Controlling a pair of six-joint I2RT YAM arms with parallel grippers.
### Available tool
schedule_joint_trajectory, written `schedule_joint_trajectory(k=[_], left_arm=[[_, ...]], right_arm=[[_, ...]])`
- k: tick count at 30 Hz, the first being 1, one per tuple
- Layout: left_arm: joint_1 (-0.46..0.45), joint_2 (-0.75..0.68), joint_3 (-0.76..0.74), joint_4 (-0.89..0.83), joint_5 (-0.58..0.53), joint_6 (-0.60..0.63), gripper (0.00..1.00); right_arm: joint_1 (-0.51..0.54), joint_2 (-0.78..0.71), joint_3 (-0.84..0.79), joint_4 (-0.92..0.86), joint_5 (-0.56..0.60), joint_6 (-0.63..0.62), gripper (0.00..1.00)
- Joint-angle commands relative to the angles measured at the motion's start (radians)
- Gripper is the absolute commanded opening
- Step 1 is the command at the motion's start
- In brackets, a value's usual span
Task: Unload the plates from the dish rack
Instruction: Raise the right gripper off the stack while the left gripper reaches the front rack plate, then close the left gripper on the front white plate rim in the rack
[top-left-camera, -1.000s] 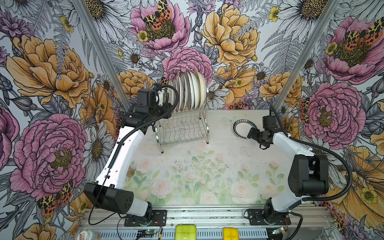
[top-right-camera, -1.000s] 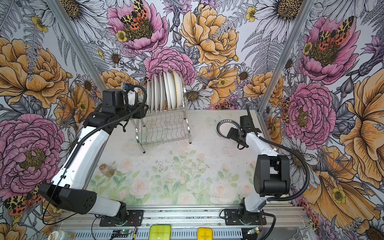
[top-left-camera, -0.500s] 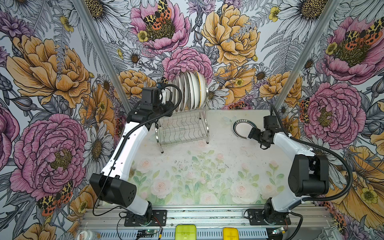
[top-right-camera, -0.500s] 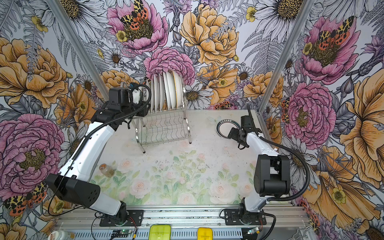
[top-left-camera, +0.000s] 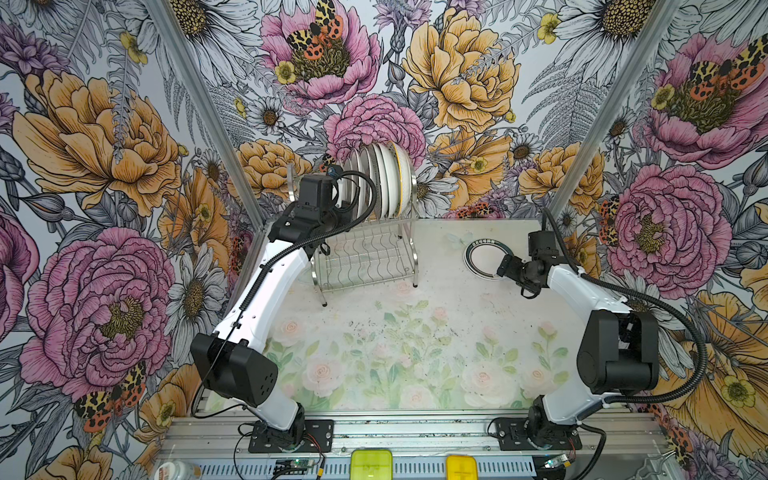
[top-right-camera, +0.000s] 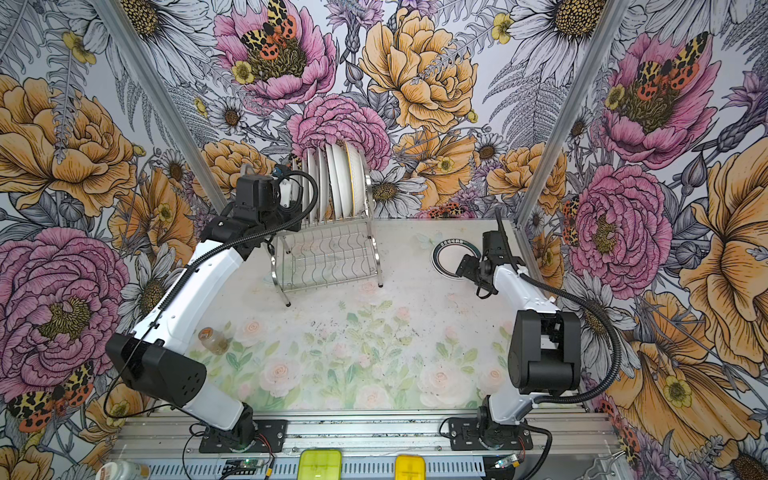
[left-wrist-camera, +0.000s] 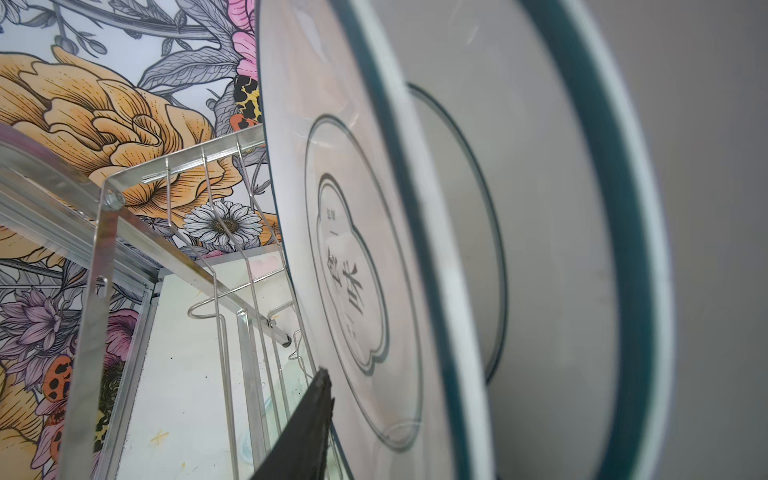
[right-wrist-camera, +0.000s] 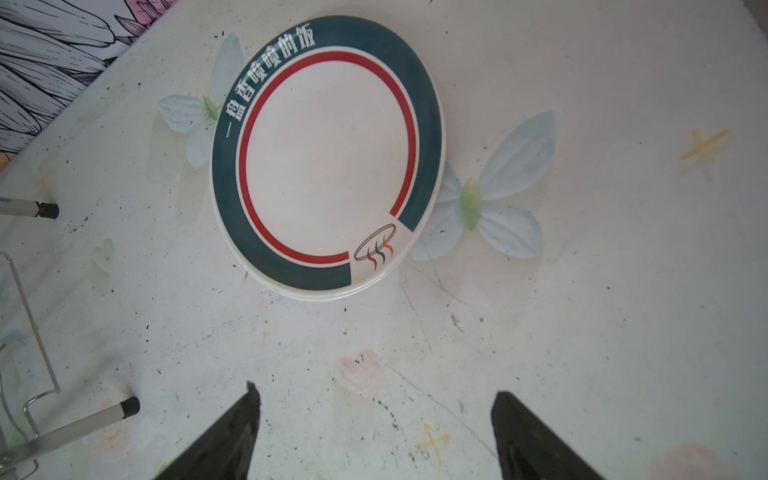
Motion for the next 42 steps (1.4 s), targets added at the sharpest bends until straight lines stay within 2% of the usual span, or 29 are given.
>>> schedule_joint_trajectory(k=[1, 33, 42], left_arm=[[-0.003, 0.002, 0.003, 0.046, -0.057, 0.021, 0.32], [-0.002, -0.042, -0.001, 0.043, -0.067, 0.020, 0.01], [0.002, -0.065, -0.005, 0.044, -0.070, 0.025, 0.00]], right_arm=[[-0.004, -0.042, 0.005, 0.026, -0.007, -0.011, 0.88], [-0.007, -0.063, 0.030, 0.027, -0.026, -0.026, 0.86], [-0.008, -0.080, 0.028, 0.027, -0.027, -0.026, 0.86]])
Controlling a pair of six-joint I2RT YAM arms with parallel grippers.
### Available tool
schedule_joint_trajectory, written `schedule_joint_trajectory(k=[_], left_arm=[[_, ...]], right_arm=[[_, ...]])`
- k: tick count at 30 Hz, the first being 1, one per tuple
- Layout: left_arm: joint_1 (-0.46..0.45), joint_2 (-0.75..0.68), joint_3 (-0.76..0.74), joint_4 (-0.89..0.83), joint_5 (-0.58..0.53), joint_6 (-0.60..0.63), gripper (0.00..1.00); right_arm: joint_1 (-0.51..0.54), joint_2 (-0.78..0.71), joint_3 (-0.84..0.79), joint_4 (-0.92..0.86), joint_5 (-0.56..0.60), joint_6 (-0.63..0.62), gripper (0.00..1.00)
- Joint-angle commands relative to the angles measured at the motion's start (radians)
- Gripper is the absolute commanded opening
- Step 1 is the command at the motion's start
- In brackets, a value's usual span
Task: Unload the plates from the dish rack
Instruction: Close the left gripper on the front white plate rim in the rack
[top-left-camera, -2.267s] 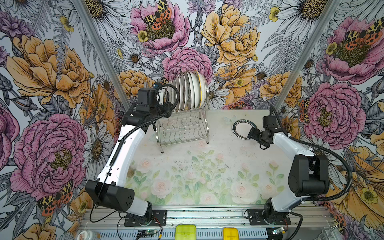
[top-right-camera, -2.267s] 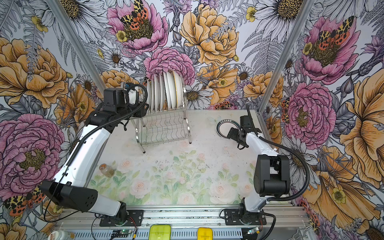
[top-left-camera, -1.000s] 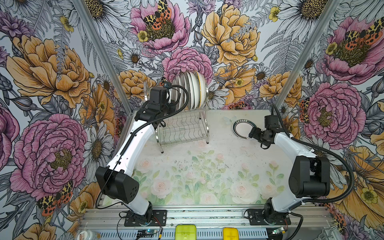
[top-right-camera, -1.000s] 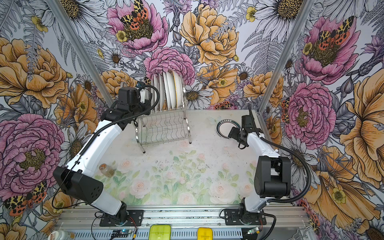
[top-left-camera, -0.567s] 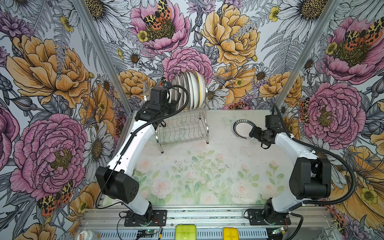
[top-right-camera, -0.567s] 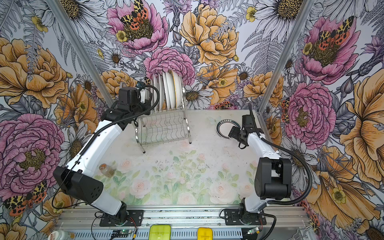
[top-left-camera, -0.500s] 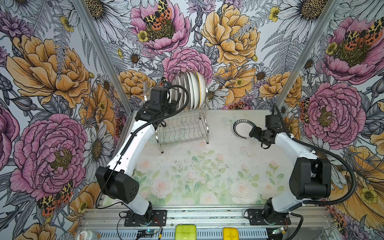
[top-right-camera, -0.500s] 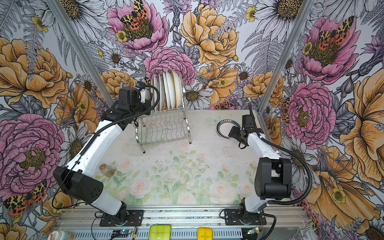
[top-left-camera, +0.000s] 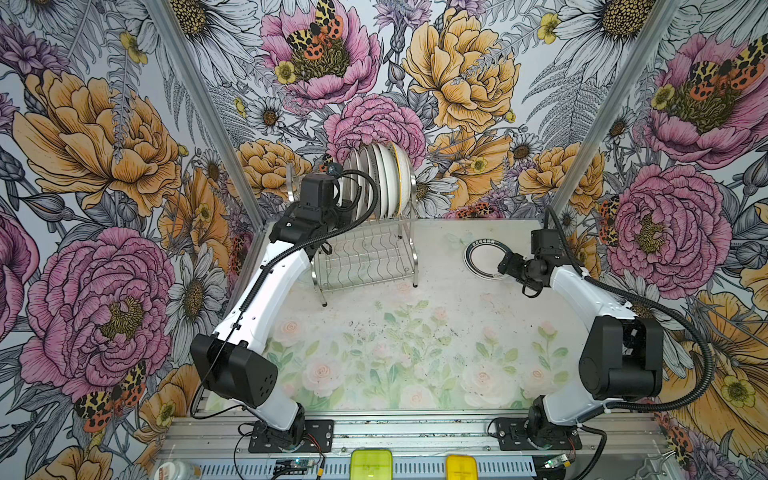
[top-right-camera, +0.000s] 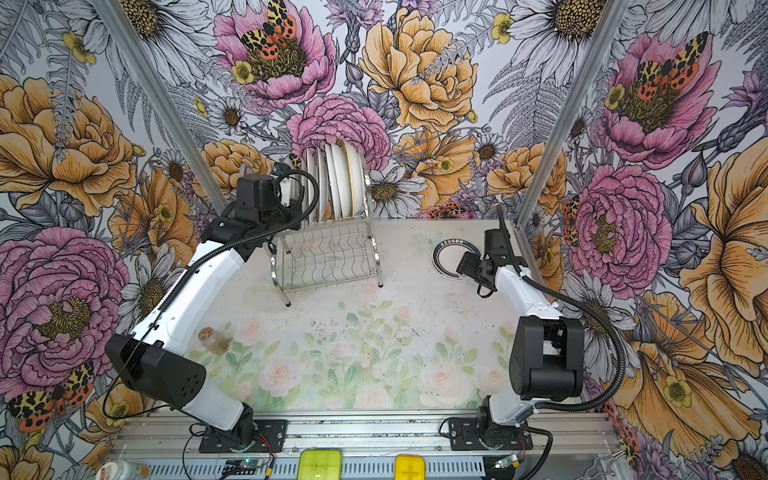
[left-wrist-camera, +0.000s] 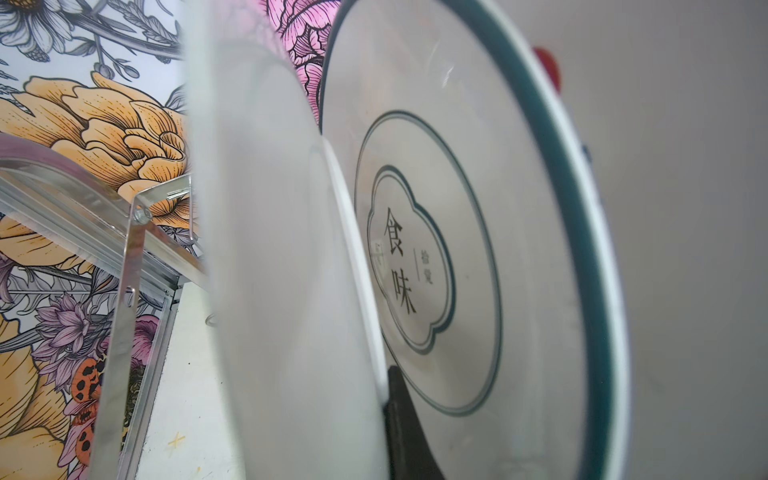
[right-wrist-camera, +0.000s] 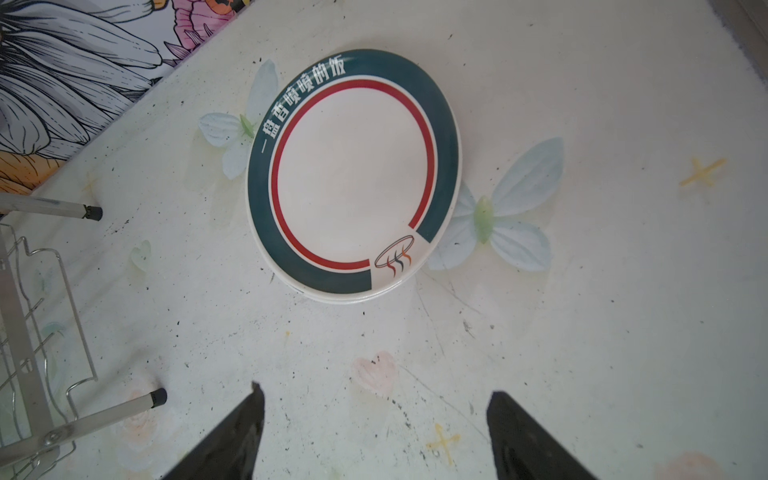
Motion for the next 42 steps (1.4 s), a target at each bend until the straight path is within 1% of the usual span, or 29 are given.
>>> schedule_joint_trajectory(k=[1, 20, 27, 29, 34, 39, 42], left_arm=[[0.011, -0.057, 0.000, 0.023, -0.028, 0.017, 0.00], [0.023, -0.125, 0.010, 0.022, -0.031, 0.038, 0.00], [0.001, -0.168, 0.022, 0.022, -0.027, 0.050, 0.00], [-0.023, -0.187, 0.025, 0.022, -0.033, 0.067, 0.00], [-0.099, -0.235, 0.035, 0.021, -0.131, 0.106, 0.00], [-0.205, -0.291, 0.036, 0.017, -0.225, 0.143, 0.00], [-0.288, -0.325, 0.021, 0.017, -0.292, 0.164, 0.00]], right_arm=[[-0.008, -0.040, 0.027, 0.014, -0.003, -0.014, 0.86], [-0.007, -0.069, 0.026, 0.014, -0.018, -0.007, 0.86], [-0.007, -0.072, 0.026, 0.014, -0.020, -0.008, 0.86], [-0.007, -0.074, 0.029, 0.011, -0.019, -0.008, 0.87], [-0.008, -0.084, 0.038, 0.013, -0.026, -0.006, 0.88], [-0.009, -0.111, 0.036, 0.011, -0.034, 0.001, 0.91], [-0.008, -0.140, 0.028, 0.010, -0.042, 0.015, 0.92]])
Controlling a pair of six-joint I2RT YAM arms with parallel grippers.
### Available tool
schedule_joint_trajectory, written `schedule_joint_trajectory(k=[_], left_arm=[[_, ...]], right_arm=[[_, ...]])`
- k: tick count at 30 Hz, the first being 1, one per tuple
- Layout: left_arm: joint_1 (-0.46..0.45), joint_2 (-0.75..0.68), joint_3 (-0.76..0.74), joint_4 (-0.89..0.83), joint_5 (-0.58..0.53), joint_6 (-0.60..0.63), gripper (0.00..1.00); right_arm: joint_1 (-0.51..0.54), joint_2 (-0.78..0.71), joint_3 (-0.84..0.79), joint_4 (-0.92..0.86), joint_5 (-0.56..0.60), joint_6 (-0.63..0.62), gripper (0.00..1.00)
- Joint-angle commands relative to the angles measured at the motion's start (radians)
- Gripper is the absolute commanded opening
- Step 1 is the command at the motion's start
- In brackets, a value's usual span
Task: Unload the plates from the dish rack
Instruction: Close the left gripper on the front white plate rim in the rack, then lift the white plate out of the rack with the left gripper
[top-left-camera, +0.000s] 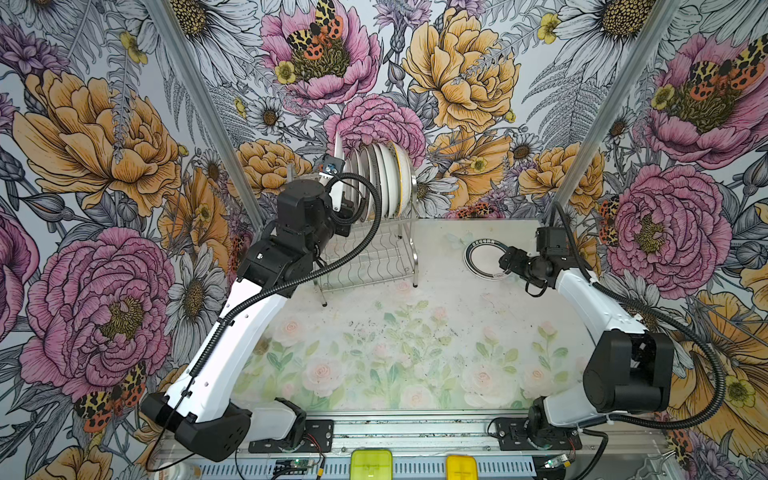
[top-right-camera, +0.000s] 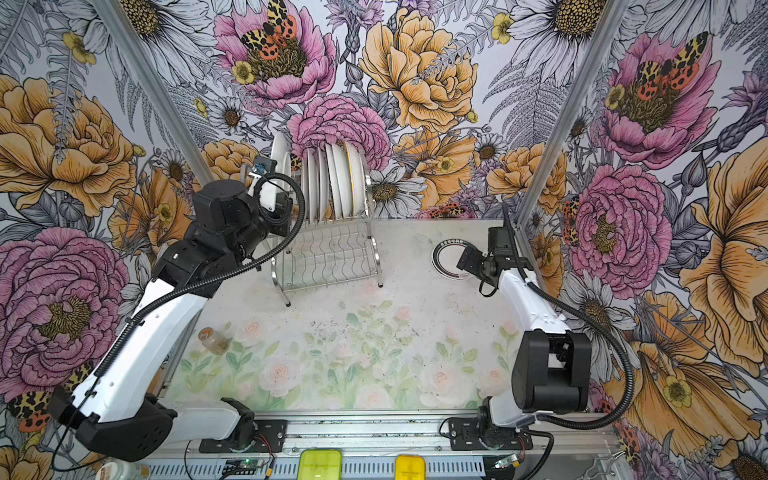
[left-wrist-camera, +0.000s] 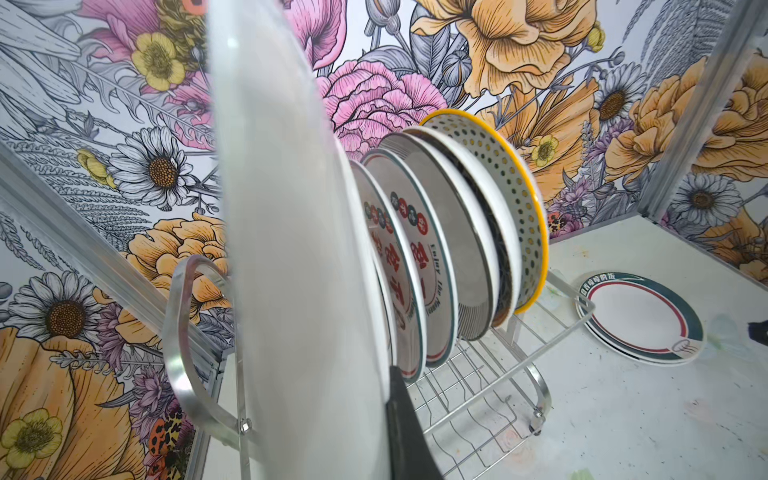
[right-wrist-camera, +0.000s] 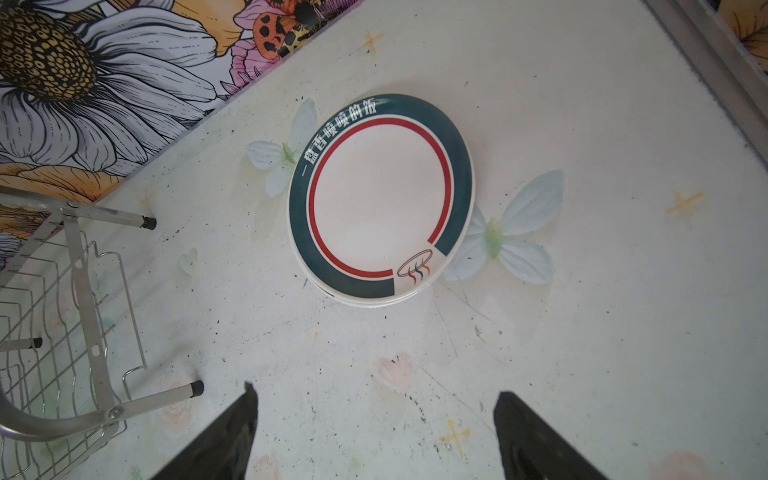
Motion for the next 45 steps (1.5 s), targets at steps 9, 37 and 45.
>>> schedule_joint_trajectory(k=[9, 37, 45], left_arm=[[-0.393, -0.112, -0.052, 0.010, -0.386, 0.101, 0.00], [-0.691, 0.276, -0.323, 0.216, -0.611, 0.223, 0.00], [-0.708, 0.367, -0.434, 0.535, -0.682, 0.436, 0.00]], right_arm=[[-0.024, -0.173, -0.020, 0.004, -0.114, 0.097, 0.94], [0.018, -0.476, -0.036, 0.042, -0.561, 0.374, 0.85], [0.110, -0.372, 0.034, 0.061, -0.562, 0.371, 0.79]])
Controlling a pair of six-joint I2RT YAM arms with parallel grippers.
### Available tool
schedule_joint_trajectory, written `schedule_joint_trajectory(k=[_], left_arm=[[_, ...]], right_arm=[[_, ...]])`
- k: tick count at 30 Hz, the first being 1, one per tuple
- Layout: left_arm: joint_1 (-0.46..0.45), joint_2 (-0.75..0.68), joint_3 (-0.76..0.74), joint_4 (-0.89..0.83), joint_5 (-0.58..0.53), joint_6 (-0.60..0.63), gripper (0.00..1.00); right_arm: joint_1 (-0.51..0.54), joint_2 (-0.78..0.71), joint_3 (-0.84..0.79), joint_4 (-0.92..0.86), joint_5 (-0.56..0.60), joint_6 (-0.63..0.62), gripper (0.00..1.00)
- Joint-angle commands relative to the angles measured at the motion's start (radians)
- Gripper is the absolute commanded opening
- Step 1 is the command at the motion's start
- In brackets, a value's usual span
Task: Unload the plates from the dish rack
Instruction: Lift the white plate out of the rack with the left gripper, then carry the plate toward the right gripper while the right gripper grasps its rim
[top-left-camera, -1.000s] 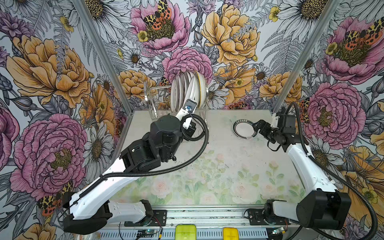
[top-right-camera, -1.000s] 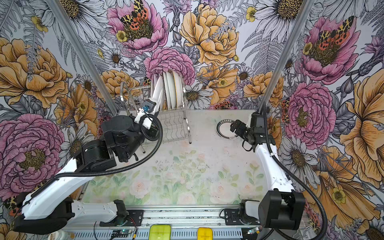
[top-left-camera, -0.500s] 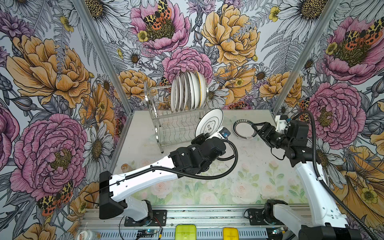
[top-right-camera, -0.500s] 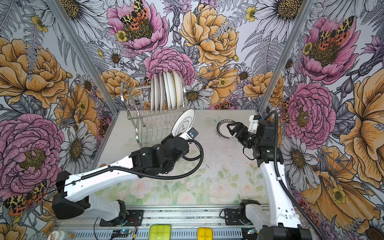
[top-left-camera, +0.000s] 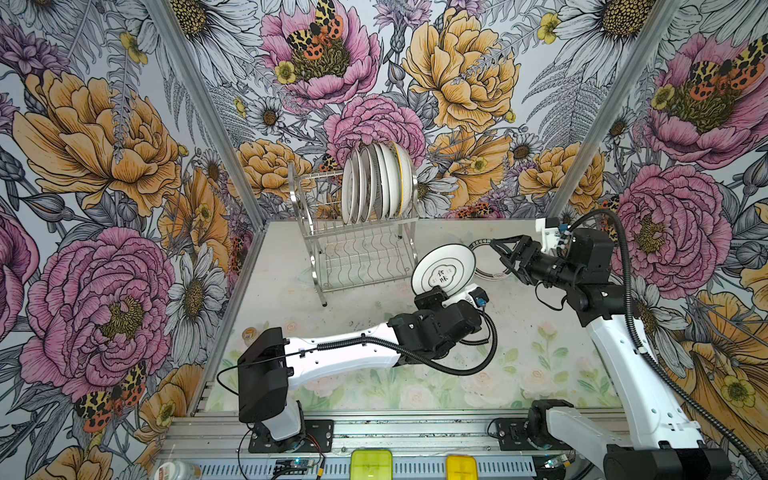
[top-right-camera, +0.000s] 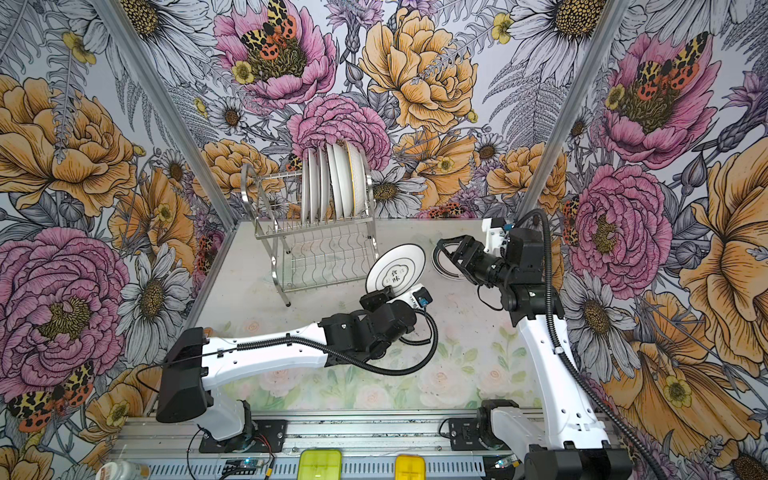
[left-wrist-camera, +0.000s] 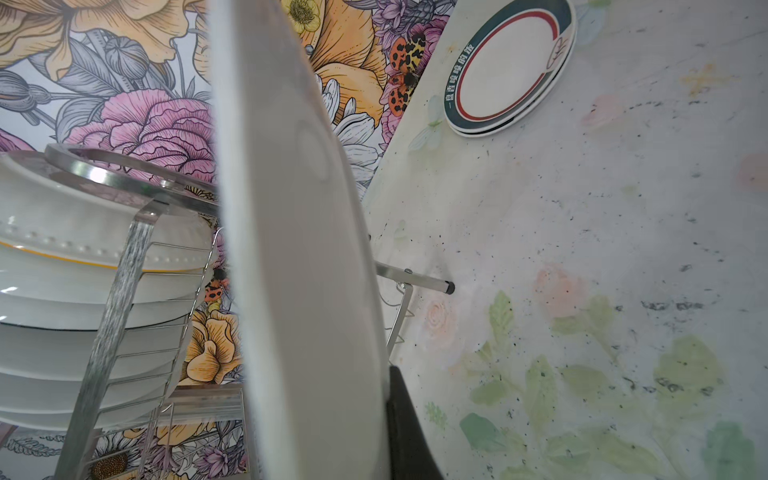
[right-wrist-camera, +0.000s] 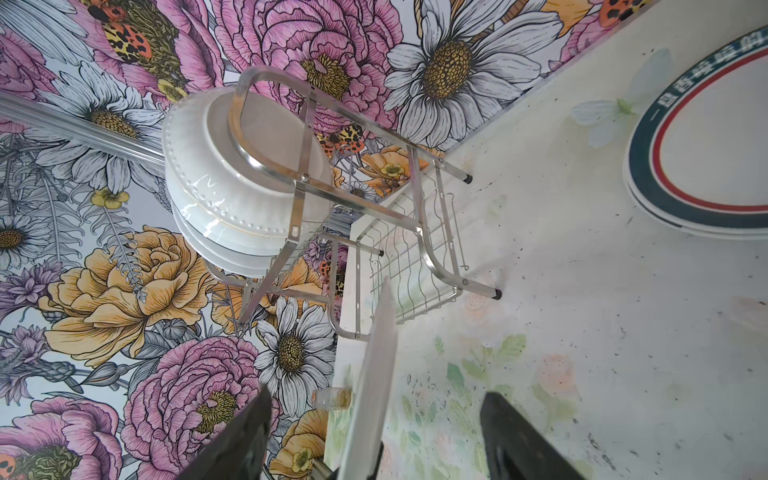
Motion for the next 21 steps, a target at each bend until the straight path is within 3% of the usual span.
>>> schedule_joint_trajectory(k=[1, 12, 21], left_arm=[[0.002, 0.018, -0.027, 0.249, -0.077, 0.145, 0.00], [0.047, 0.119, 0.013, 0.338, -0.057, 0.287, 0.00], [0.071, 0.144, 0.053, 0.373, -0.068, 0.341, 0.00]], right_arm=[[0.036, 0.038, 0.041, 0.028, -0.006, -0.001, 0.79], [0.079, 0.160, 0.047, 0.026, 0.027, -0.071, 0.73], [0.079, 0.165, 0.018, 0.009, 0.078, -0.110, 0.68]])
